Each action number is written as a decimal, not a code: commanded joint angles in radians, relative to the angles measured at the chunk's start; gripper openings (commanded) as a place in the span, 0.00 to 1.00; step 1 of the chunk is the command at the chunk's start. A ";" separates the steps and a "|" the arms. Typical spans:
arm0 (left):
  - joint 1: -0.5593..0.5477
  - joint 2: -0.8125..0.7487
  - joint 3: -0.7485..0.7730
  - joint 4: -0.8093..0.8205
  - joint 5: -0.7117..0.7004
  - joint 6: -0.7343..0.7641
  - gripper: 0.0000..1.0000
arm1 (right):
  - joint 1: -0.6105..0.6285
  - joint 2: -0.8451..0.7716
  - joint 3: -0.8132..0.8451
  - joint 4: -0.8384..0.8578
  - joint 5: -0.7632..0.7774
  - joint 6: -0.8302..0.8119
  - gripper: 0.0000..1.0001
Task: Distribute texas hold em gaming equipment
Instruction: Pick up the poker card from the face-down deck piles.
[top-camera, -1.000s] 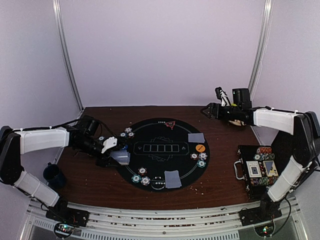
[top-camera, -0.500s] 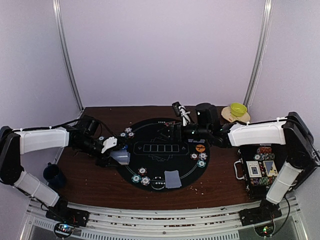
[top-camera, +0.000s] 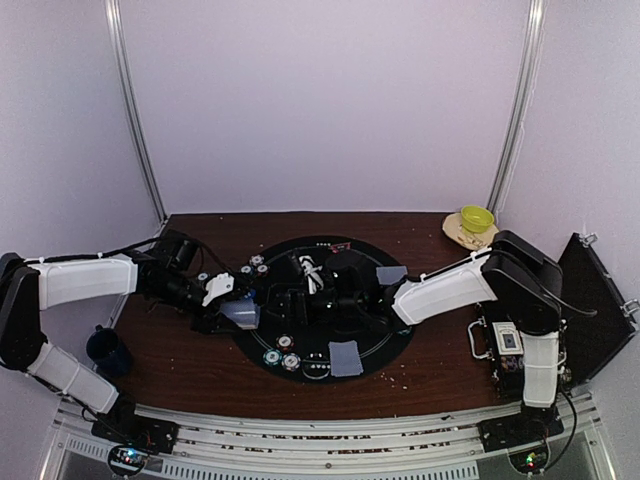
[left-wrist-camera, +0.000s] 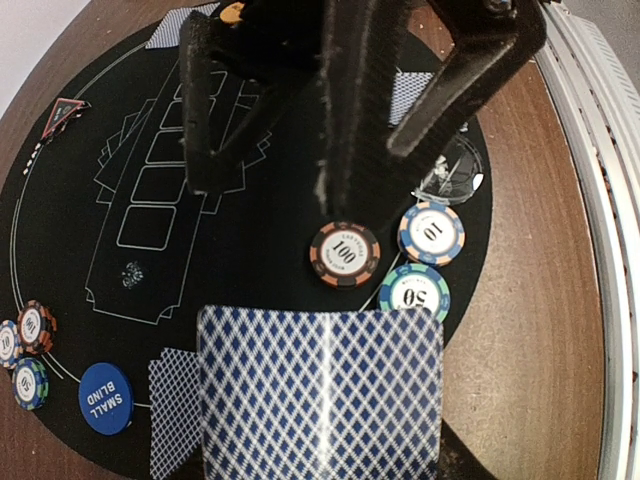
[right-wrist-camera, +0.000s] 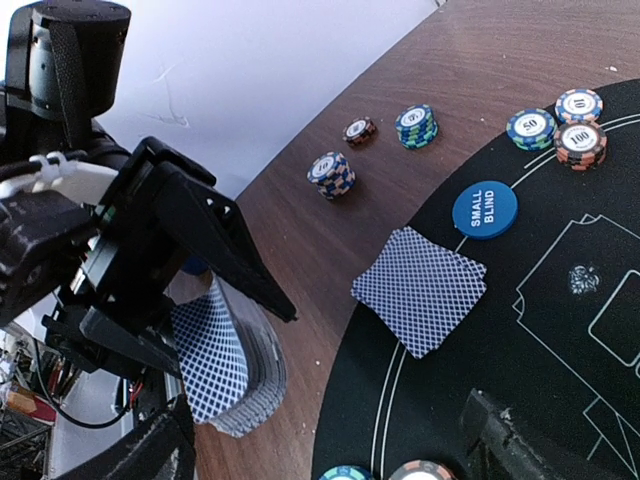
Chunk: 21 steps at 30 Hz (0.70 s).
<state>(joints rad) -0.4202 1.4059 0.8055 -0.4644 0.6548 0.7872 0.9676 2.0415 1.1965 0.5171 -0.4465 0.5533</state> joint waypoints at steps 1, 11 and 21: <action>-0.002 -0.018 -0.006 0.027 0.021 0.006 0.47 | 0.010 0.052 0.060 0.120 -0.022 0.079 0.94; -0.003 -0.019 -0.008 0.027 0.022 0.007 0.47 | 0.042 0.173 0.187 0.111 -0.030 0.120 0.93; -0.003 -0.019 -0.009 0.027 0.024 0.008 0.47 | 0.051 0.223 0.239 0.033 0.017 0.093 0.84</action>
<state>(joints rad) -0.4202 1.4059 0.8055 -0.4644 0.6552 0.7872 1.0107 2.2482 1.4075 0.5755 -0.4637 0.6594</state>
